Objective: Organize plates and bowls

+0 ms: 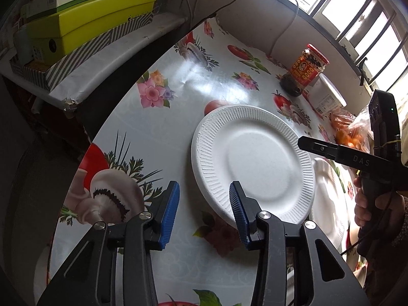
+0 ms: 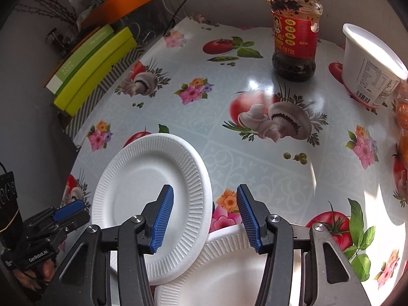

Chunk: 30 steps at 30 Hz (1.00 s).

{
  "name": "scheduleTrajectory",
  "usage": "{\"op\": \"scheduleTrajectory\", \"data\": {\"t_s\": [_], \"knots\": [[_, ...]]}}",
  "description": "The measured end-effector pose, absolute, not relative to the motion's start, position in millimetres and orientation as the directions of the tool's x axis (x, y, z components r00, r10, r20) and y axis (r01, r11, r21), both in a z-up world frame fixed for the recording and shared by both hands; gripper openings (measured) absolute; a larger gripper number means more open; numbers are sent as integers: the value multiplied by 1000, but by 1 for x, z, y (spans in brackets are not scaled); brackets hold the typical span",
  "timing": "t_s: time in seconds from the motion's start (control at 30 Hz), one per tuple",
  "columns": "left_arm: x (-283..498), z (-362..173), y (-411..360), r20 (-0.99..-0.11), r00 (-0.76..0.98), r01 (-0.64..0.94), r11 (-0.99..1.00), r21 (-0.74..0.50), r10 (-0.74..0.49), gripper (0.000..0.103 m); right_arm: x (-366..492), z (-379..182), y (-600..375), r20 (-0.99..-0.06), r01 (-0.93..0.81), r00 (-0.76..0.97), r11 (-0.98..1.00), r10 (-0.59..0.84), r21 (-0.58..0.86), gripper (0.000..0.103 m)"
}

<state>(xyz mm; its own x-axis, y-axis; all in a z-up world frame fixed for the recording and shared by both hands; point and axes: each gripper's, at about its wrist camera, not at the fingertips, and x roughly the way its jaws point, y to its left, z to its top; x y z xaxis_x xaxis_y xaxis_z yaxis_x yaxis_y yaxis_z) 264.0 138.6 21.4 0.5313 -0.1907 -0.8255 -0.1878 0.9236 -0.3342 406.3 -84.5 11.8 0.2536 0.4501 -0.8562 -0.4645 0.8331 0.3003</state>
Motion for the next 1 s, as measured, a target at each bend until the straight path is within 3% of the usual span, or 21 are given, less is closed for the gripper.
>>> {"op": "scheduleTrajectory", "data": {"t_s": [0.13,0.4,0.53,1.0], "knots": [[266,19,139,-825,529,-195,918,-346,-199,36,406,9,-84,-853,-465,240,826,463,318,37],[269,14,139,-832,518,-211,914,-347,-196,34,404,8,-84,-850,-467,246,826,465,316,31],[271,10,139,-833,513,-217,907,-362,-210,34,403,7,-85,-856,-473,255,830,449,294,19],[270,17,135,-818,535,-203,908,-365,-210,28,402,9,-87,-846,-467,253,825,469,318,13]]}}
